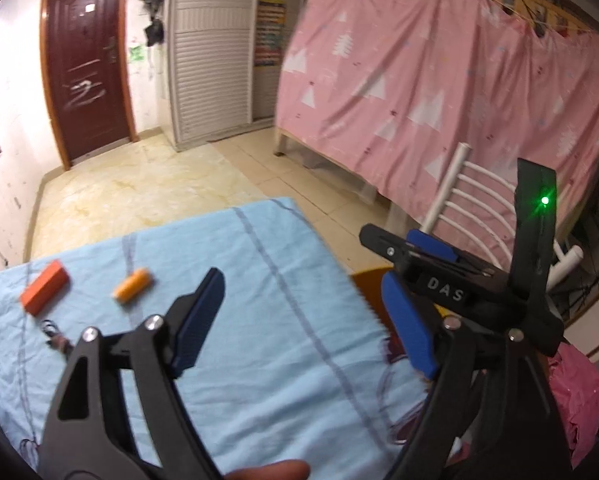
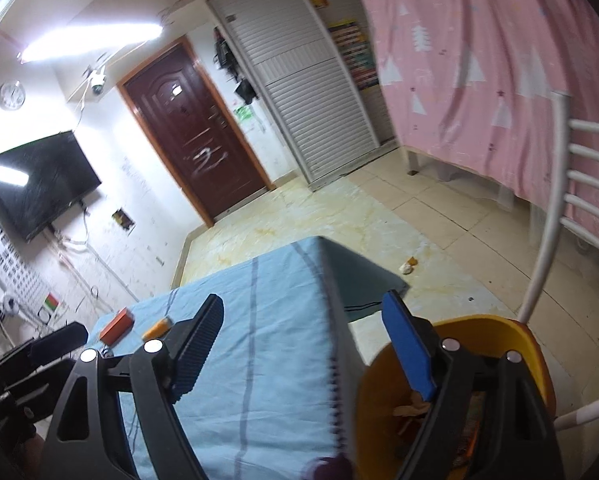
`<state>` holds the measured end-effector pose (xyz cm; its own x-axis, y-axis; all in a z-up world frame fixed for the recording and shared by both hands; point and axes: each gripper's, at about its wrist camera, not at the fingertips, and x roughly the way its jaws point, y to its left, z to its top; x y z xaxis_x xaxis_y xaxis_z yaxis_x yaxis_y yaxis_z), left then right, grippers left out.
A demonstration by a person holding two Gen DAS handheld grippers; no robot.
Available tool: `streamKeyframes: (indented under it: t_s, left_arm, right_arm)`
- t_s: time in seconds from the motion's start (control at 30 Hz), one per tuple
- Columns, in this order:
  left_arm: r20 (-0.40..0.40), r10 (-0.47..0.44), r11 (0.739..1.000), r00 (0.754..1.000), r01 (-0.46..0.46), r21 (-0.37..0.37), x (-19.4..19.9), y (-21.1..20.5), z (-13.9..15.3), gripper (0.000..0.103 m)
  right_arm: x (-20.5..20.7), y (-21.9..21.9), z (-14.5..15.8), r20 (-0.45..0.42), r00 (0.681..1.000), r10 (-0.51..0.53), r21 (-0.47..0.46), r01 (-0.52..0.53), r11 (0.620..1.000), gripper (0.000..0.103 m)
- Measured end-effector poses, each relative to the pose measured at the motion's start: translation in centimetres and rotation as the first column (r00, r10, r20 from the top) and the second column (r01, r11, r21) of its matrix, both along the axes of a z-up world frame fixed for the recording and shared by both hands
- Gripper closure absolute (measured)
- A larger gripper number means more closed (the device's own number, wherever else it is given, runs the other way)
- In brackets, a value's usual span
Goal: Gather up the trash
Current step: 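Move both open tools back over the bedsheet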
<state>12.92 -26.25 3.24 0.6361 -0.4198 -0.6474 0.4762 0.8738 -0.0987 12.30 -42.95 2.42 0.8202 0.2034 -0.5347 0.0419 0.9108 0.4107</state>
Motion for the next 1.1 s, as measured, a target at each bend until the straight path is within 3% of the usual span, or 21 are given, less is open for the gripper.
streamKeyframes:
  t_s: [0.27,0.6,0.9,1.1]
  left_arm:
    - [-0.026,0.137,0.99,0.99,-0.138,-0.013,1.9,7.2,-0.6,0.022]
    - [-0.06,0.277,0.96,0.959,-0.278,-0.014,3.9,14.6,-1.7,0.022]
    - [-0.135,0.37,0.929,0.919,-0.369,0.036,5.8,20.0,-4.6,0.014]
    - [-0.169,0.389,0.921,0.906,-0.382,0.074,6.6,21.3,-6.3,0.01]
  right_arm:
    - [3.0,6.1,0.6,-0.027,0.995,0.096,-0.042,-0.097,0.994,0.027]
    - [6.4,12.4,0.7,-0.061,0.977,0.205,-0.087,-0.209,0.974,0.026]
    - [8.2,19.0,0.9,-0.107,0.939,0.326,-0.178,-0.341,0.923,0.024]
    - [10.0,22.1,-0.1,-0.151,0.909,0.389,-0.199,-0.414,0.888,0.023]
